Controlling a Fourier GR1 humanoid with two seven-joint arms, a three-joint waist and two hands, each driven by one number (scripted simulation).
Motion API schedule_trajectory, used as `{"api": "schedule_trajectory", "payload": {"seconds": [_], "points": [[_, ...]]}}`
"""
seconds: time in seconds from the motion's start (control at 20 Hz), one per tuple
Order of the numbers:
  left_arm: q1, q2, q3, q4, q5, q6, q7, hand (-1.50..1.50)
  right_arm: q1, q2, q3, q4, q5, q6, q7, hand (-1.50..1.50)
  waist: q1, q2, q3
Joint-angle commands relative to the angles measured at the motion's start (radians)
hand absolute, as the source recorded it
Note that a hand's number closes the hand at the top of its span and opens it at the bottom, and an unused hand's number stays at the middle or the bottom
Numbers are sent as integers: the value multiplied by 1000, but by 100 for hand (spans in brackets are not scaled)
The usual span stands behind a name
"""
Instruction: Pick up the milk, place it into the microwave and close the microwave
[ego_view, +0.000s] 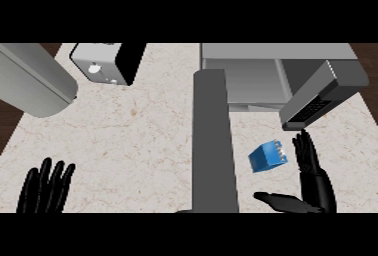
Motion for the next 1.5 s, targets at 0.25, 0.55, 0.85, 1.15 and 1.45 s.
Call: {"api": "schedule_trajectory", "payload": {"seconds": [0.25,0.55,0.85,1.15,1.45], "points": [[-25,-20,5,81,-32,-2,-71,-150,-151,-2,-65,369,21,-13,-245,-150,0,1,0],[75,-15,-28,31,-30,-41,-78,-150,-136,-79,-111,400,-21,56,-275,-150,-2,-1,0],[93,-3,10,46,-7,-76,-122,-150,-198,-48,-100,530,7,16,-380,-150,0,-1,0],[49,-4,5,47,-4,-43,-64,-150,-274,-52,-95,649,19,37,-459,-150,-1,0,0],[94,-20,-31,41,-40,-43,-116,-150,-323,-1,-91,737,18,5,-484,-150,1,0,0]]}}
